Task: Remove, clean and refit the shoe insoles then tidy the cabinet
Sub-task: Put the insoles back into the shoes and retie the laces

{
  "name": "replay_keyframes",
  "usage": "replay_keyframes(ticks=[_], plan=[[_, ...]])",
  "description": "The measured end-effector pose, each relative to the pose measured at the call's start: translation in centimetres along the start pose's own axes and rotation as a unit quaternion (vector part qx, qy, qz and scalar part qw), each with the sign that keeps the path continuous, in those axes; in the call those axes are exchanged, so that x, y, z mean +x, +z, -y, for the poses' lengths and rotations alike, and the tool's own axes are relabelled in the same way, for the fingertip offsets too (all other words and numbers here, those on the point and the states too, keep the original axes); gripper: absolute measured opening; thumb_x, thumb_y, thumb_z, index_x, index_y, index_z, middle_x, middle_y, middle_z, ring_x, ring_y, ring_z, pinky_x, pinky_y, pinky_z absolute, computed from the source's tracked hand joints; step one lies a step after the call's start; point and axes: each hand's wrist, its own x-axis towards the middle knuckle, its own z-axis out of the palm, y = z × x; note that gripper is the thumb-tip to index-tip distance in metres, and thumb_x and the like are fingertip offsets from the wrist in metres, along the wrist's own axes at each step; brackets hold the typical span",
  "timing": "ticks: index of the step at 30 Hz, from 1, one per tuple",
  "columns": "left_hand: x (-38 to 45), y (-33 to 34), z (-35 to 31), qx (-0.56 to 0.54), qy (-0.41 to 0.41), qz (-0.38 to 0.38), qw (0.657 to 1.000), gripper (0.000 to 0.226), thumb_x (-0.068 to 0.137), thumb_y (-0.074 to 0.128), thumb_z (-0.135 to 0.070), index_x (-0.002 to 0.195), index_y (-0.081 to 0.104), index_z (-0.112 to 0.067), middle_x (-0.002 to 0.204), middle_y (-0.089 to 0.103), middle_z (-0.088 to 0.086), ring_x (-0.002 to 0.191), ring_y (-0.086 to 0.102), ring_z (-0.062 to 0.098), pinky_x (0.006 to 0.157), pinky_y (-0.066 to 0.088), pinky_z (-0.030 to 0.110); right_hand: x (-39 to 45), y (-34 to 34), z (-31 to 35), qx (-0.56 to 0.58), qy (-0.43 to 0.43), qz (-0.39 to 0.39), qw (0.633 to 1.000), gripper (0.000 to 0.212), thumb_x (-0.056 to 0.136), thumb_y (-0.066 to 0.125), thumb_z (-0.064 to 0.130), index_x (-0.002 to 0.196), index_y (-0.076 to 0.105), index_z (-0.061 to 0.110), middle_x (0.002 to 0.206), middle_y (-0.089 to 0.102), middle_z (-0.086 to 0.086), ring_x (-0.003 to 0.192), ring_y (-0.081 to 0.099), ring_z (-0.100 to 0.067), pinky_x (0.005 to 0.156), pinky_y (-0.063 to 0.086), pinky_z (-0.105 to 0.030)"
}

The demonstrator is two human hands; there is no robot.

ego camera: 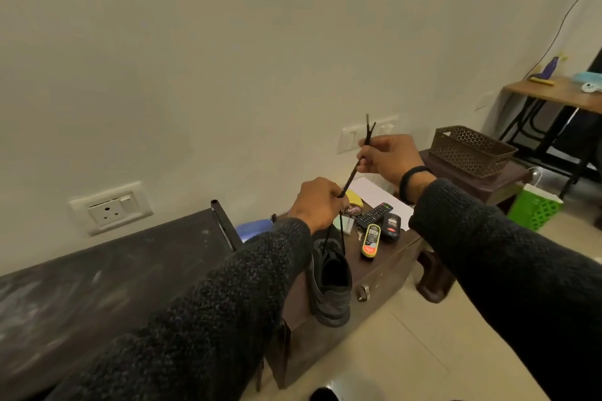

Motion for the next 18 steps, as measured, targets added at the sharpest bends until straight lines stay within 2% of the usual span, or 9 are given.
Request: replay_keyframes(ticks=[3,6,7,9,11,13,15,16,18], plan=[[0.9,-0.3,0.7,0.044,0.028,-0.022,0.998,0.019,0.094,0.069,-0.028,0.094,0.08,-0.013,0.074,0.069,0.001,0.069,0.061,0.019,0.063,0.04,0.021,1.3,0.1,-4.7,-0.13,0.0,-0.059,0.99,0.024,0.09,0.072,0.003,0.113,0.063,0.006,0.082,0.074,-0.014,0.069,0.074,-0.024,0.066,0.063,-0.032],[1.4,0.1,1.2,0.09,0.049,-0.026,0.994,0.017,0.093,0.067,-0.029,0.085,0.078,-0.018,0.08,0.069,0.008,0.073,0.064,0.027,0.064,0.044,0.027,0.7,1.8,-9.1,-0.241,-0.02,0.016,0.97,0.012,0.084,0.076,0.007,0.083,0.068,0.015,0.074,0.074,-0.007,0.064,0.072,-0.016,0.066,0.062,-0.035],[1.6,0.4,1.2,0.097,0.052,-0.03,0.993,0.018,0.093,0.066,-0.029,0.08,0.075,-0.02,0.08,0.067,0.008,0.073,0.064,0.028,0.064,0.047,0.03,0.4,2.5,-10.1,-0.249,-0.016,0.052,0.967,0.011,0.085,0.074,0.005,0.081,0.07,0.015,0.074,0.074,-0.006,0.064,0.07,-0.013,0.064,0.06,-0.032],[2.0,0.9,1.3,0.085,0.044,-0.041,0.995,0.017,0.092,0.067,-0.028,0.082,0.078,-0.02,0.083,0.071,0.008,0.076,0.067,0.026,0.072,0.057,0.034,-0.3,3.7,-11.2,-0.206,0.006,0.116,0.972,0.014,0.088,0.064,-0.004,0.089,0.074,0.005,0.076,0.071,-0.007,0.062,0.063,-0.013,0.057,0.052,-0.024],[2.3,1.0,1.6,0.049,0.017,-0.05,0.997,0.018,0.091,0.068,-0.026,0.081,0.08,-0.018,0.081,0.074,0.008,0.074,0.07,0.024,0.075,0.06,0.035,-1.0,4.1,-11.4,-0.075,0.075,0.189,0.976,0.019,0.092,0.055,-0.011,0.095,0.072,-0.002,0.08,0.067,-0.012,0.065,0.058,-0.016,0.054,0.047,-0.021],[2.7,1.1,2.1,-0.005,-0.023,-0.056,0.998,0.021,0.09,0.069,-0.025,0.075,0.079,-0.016,0.074,0.074,0.005,0.067,0.072,0.023,0.071,0.063,0.036,-1.3,3.8,-11.6,0.058,0.161,0.264,0.949,0.025,0.099,0.048,-0.007,0.097,0.072,0.002,0.09,0.07,-0.015,0.077,0.062,-0.021,0.068,0.046,-0.027],[3.0,1.4,2.5,-0.066,-0.072,-0.071,0.993,0.019,0.089,0.071,-0.024,0.075,0.08,-0.015,0.071,0.075,0.004,0.066,0.074,0.023,0.072,0.063,0.038,-0.9,2.9,-12.1,0.115,0.211,0.31,0.92,0.036,0.101,0.043,0.0,0.1,0.077,0.011,0.106,0.072,-0.014,0.1,0.061,-0.025,0.088,0.038,-0.036],[3.2,1.6,2.7,-0.096,-0.1,-0.079,0.987,0.018,0.089,0.071,-0.024,0.076,0.08,-0.014,0.068,0.075,0.004,0.065,0.074,0.021,0.073,0.064,0.038,-0.8,2.4,-12.3,0.126,0.225,0.318,0.912,0.04,0.1,0.041,0.002,0.099,0.079,0.015,0.11,0.072,-0.012,0.106,0.055,-0.026,0.093,0.034,-0.039],[3.3,1.7,2.9,-0.157,-0.164,-0.087,0.97,0.017,0.089,0.071,-0.021,0.078,0.079,-0.01,0.063,0.074,0.004,0.061,0.074,0.018,0.072,0.064,0.035,-0.5,1.6,-12.5,0.155,0.246,0.323,0.901,0.041,0.096,0.041,0.007,0.092,0.081,0.015,0.109,0.07,-0.013,0.103,0.051,-0.028,0.09,0.037,-0.038]])
